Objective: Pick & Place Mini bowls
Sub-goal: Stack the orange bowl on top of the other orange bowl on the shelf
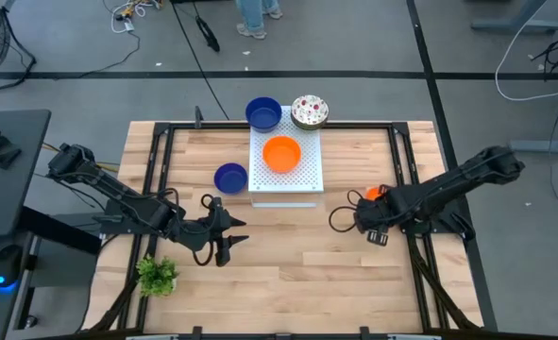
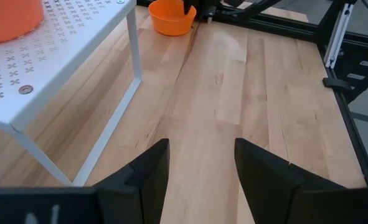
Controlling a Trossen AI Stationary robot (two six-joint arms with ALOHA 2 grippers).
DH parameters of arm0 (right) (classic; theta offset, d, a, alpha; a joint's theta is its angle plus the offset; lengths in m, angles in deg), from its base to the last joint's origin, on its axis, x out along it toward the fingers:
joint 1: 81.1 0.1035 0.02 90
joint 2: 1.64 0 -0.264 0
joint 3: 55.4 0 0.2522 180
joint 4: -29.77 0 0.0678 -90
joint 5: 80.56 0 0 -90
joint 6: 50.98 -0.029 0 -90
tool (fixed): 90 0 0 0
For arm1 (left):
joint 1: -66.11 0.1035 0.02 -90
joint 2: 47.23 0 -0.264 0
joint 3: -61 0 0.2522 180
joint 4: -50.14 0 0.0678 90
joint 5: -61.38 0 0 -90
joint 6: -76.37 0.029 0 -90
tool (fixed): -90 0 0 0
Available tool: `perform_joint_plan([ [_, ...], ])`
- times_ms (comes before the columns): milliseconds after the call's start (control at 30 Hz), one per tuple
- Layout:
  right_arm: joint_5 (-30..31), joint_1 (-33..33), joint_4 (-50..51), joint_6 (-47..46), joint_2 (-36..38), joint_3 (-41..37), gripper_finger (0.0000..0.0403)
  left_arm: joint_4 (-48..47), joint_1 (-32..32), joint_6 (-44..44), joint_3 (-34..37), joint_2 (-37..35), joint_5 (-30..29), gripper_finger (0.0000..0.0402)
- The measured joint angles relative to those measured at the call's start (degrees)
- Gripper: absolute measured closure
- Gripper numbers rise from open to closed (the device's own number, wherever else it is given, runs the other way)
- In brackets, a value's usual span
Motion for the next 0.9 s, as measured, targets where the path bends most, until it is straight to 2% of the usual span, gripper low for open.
perform_joint_plan([
  [300, -1.8, -3.9, -6.1, 1.5, 1.8, -6.5, 0.0256, 0.0, 0.0, 0.0, 0.0, 0.0, 0.0, 0.0216],
  [400, -2.1, -4.0, -9.1, 2.2, 1.8, -6.9, 0.0283, 0.0, 0.0, 0.1, 0.0, 0.0, 0.0, 0.0216],
  [667, -2.1, -4.0, -12.9, 5.4, 1.8, -6.9, 0.0391, 0.0, 0.0, 0.1, 0.0, 0.0, 0.0, 0.0216],
  [900, -2.8, -2.0, -11.1, 6.2, 1.8, -2.3, 0.0396, 0.0, 0.0, 0.1, 0.0, 0.0, 0.0, 0.0216],
])
